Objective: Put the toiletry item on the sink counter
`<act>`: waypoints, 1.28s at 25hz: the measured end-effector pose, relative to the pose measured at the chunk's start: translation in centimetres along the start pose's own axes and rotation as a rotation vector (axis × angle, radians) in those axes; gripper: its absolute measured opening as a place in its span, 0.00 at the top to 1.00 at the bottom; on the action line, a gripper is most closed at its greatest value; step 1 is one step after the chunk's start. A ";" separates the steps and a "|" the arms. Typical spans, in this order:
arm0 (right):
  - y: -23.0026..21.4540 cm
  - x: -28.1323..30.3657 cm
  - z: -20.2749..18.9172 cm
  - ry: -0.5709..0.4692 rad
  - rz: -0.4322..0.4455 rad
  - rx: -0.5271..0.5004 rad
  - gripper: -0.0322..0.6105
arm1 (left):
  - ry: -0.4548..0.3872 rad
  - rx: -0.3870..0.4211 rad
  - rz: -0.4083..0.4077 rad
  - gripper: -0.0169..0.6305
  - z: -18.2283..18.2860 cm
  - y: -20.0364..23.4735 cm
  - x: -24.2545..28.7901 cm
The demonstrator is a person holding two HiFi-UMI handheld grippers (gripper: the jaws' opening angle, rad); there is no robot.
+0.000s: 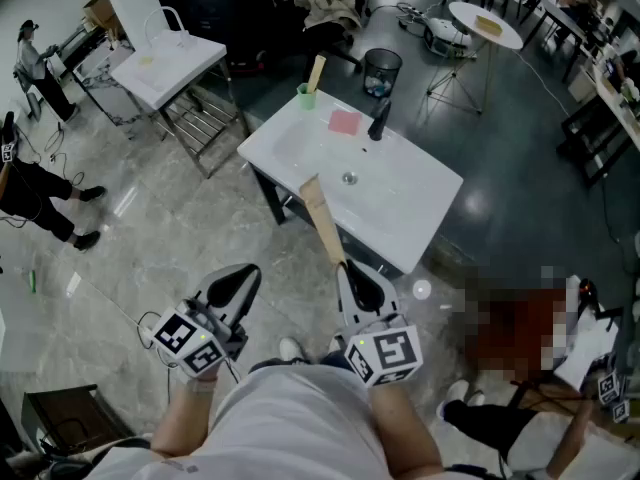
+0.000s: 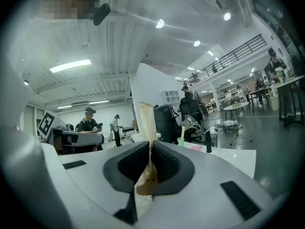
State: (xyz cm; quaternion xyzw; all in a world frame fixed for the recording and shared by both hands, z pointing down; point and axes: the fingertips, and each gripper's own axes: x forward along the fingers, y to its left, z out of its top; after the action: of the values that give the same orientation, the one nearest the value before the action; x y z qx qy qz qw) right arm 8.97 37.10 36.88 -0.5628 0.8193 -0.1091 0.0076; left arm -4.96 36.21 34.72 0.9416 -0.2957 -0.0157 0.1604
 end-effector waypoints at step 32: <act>3.1 11.2 -1.7 -0.003 -0.062 0.011 0.89 | 0.004 -0.024 0.040 0.95 0.7 12.8 -4.7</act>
State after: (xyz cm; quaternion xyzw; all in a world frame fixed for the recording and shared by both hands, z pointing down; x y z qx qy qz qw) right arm 1.83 28.13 39.19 -0.5880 0.8009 -0.1127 0.0086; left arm -16.04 28.72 37.75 0.9335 -0.3140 -0.0143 0.1725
